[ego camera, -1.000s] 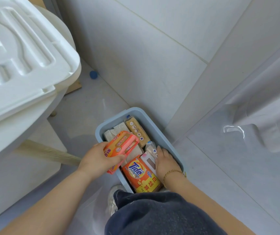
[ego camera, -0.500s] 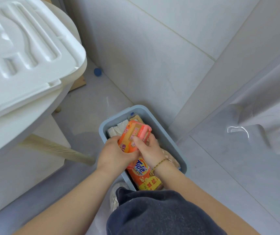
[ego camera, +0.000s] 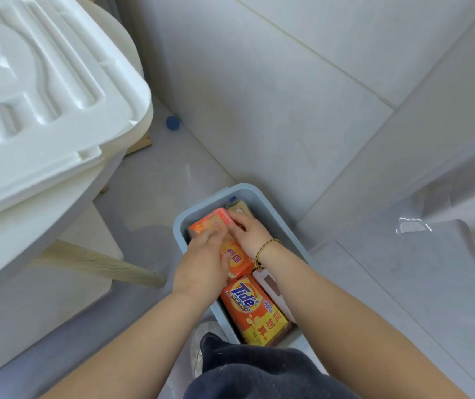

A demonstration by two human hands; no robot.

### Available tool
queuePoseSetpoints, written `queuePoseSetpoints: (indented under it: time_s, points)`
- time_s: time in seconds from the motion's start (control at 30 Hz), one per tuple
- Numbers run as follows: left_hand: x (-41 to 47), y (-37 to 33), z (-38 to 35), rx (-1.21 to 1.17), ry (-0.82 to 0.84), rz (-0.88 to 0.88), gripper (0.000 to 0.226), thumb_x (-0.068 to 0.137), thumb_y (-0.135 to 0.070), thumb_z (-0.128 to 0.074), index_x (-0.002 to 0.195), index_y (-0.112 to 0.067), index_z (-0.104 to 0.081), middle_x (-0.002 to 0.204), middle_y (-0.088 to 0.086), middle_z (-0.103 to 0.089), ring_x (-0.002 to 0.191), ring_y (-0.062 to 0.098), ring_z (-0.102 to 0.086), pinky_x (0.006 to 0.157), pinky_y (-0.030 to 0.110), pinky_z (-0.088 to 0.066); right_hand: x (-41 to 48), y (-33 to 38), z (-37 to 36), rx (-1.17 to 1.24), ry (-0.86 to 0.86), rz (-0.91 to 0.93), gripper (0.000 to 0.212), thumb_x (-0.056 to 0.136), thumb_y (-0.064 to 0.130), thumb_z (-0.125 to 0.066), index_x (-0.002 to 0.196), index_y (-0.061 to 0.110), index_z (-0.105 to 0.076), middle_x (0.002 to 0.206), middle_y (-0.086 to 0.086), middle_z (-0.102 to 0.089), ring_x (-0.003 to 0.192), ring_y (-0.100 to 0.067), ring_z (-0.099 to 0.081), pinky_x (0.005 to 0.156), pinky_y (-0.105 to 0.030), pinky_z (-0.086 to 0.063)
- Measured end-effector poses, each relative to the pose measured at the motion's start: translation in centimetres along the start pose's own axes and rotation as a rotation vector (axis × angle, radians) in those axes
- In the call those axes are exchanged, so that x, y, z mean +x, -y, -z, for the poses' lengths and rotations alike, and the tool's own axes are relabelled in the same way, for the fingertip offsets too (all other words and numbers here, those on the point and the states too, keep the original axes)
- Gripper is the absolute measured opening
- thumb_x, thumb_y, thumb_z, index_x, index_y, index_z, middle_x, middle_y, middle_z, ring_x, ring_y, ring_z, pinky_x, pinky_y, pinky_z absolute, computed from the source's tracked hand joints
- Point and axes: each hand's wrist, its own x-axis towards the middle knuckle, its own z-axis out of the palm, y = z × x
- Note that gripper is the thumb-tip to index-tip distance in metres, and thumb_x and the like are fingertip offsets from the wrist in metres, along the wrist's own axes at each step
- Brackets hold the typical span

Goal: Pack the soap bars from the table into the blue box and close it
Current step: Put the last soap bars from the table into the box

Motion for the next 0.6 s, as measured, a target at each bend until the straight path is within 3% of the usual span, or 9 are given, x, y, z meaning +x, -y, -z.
queuePoseSetpoints:
  time_s: [0.1,0.17,0.37,0.6]
  points:
    - [0.5,1.9,-0.4,0.294,0.120,-0.042,0.061,0.094,-0.037,-0.036,0.144,-0.021,-0.005,0.156,0.000,0.004,0.142,0.018,0.006,0.116,0.034,-0.001,-0.3,-0.9,-1.4,-0.278,-0.128,0.080,0.047,0.097,0.022,-0.032,0.142,0.014,-0.025,0.152,-0.005,-0.027,0.138,-0.021,-0.023,0.112,-0.028,-0.016]
    - [0.6,2.6,-0.7,0.381,0.166,-0.039,0.063,0.093,-0.046,-0.030,0.143,-0.025,0.003,0.155,-0.001,0.011,0.141,0.016,0.014,0.114,0.034,0.007,-0.3,-1.6,-1.9,-0.505,-0.120,0.109,0.049,0.097,0.029,-0.026,0.145,0.021,-0.016,0.155,0.005,-0.015,0.141,-0.017,-0.010,0.114,-0.031,-0.009]
    - [1.0,2.9,-1.1,0.393,0.170,-0.016,0.065,0.092,-0.049,-0.028,0.142,-0.026,0.007,0.155,-0.001,0.012,0.140,0.015,0.016,0.114,0.036,0.010,0.2,-1.6,-1.3,-0.731,-0.050,0.124,0.049,0.097,0.033,-0.019,0.145,0.026,-0.013,0.156,0.010,-0.011,0.142,-0.017,-0.005,0.111,-0.034,-0.012]
    - [0.8,2.6,0.7,0.313,0.240,-0.030,0.067,0.092,-0.047,-0.035,0.143,-0.024,0.000,0.156,-0.001,0.006,0.142,0.015,0.009,0.115,0.034,0.005,-1.3,-0.8,0.0,-0.572,-0.110,0.124,0.054,0.093,0.035,-0.037,0.143,0.024,-0.020,0.155,0.000,-0.017,0.140,-0.022,-0.014,0.113,-0.036,-0.012]
